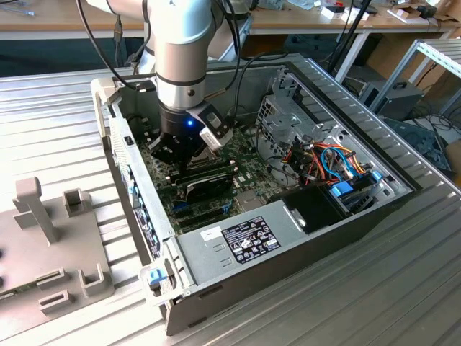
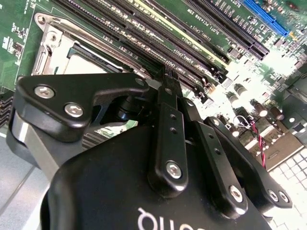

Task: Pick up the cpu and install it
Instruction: 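Install the second cpu locking lever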

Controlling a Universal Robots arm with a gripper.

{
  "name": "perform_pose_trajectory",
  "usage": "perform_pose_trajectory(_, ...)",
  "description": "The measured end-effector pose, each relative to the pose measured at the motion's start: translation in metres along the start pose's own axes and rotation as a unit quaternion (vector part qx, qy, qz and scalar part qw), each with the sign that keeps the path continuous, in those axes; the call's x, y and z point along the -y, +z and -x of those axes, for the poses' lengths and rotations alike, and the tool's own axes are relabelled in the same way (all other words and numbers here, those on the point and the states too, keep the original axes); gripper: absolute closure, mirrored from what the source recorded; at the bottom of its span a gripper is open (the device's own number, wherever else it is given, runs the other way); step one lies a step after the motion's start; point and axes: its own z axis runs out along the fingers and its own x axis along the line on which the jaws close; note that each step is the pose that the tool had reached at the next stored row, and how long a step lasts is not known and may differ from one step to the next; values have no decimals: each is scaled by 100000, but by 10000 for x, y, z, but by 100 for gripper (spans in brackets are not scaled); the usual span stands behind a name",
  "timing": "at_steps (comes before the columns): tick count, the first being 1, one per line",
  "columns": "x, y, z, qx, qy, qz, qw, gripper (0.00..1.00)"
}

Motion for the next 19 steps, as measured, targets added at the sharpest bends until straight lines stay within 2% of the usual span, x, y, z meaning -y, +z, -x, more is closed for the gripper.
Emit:
perform_pose_trajectory(7,-1,16,-1,78,0,-2,100000,89)
perform_pose_trajectory(12,4,-61,4,63,-2,4,100000,89)
perform_pose_trajectory(19,-19,-69,5,59,-2,1,100000,89)
